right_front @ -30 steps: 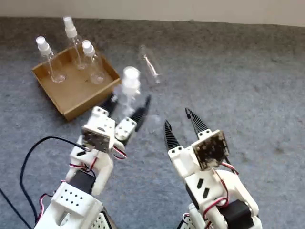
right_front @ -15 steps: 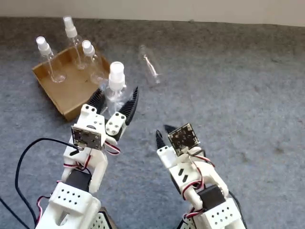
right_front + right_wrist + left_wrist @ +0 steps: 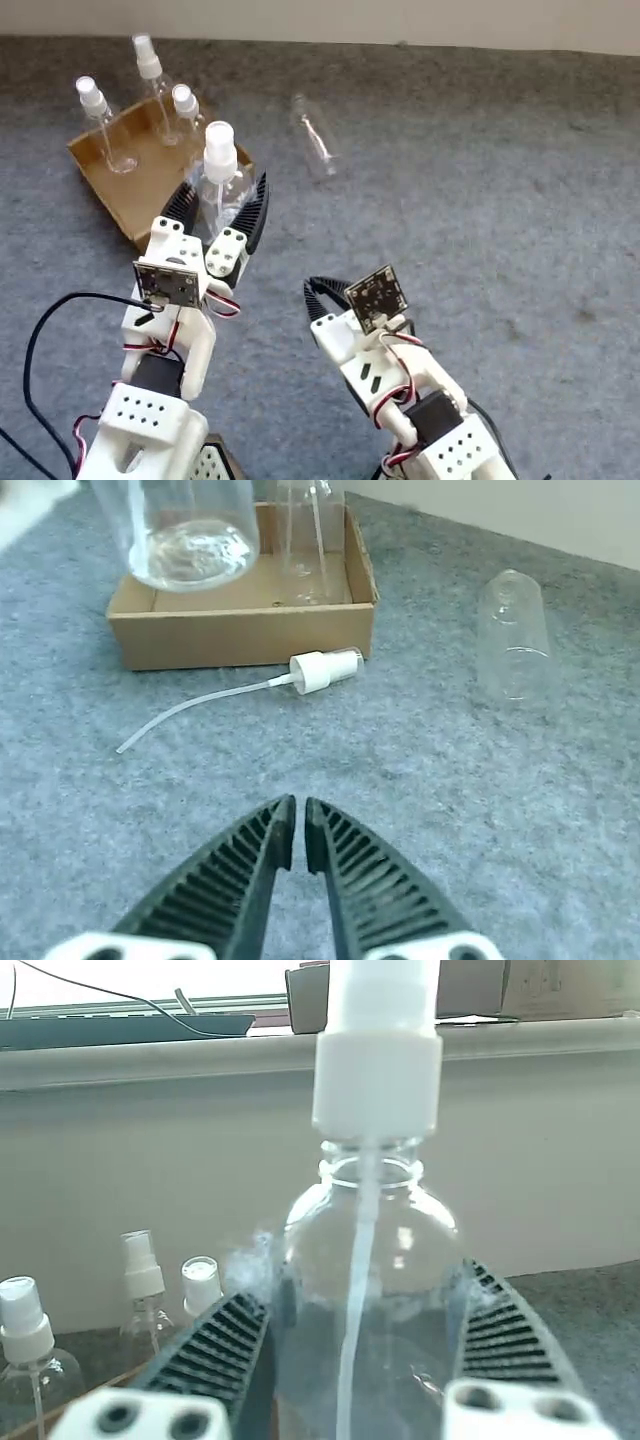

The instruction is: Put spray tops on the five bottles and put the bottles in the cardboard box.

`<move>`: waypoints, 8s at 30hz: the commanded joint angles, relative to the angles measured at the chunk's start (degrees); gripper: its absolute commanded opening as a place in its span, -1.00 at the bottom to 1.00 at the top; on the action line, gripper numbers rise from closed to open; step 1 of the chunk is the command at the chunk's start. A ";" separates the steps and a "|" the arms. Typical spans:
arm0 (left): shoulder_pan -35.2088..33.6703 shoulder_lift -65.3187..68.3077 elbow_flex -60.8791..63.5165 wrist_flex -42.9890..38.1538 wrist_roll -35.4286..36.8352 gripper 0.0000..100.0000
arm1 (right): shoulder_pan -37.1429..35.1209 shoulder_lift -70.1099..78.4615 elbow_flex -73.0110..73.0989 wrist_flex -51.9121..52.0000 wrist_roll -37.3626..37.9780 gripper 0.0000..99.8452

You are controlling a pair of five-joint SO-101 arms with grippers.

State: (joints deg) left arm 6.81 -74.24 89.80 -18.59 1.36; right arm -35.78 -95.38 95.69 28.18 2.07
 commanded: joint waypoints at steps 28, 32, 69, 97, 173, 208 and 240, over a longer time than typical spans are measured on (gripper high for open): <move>9.63 -0.92 0.92 -1.67 0.70 -0.84 | -7.25 -0.57 0.92 -1.80 -12.40 -0.98; 9.71 -0.92 0.84 -1.67 0.70 -0.84 | -7.34 -0.57 0.57 -1.80 -12.75 -0.98; 25.19 -0.92 4.09 -1.23 0.70 -0.84 | -1.80 -9.98 1.10 -1.80 -12.48 -0.98; 25.01 -1.01 5.58 1.85 0.44 -0.84 | 7.52 -9.98 5.76 -7.34 -1.67 -0.98; -19.65 26.07 -44.53 46.77 -3.16 -0.84 | 7.78 -9.98 7.87 43.56 -1.76 -0.98; -25.36 69.58 -47.96 2.99 -2.99 -0.84 | 7.96 -9.98 7.87 43.47 -1.67 -0.98; -25.54 97.01 -70.29 2.55 -3.34 -0.84 | 7.96 -9.98 7.78 43.47 -1.67 -0.98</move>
State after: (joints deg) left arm -17.89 22.37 23.78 -14.46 -1.27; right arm -28.48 -104.62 95.60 71.52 -0.22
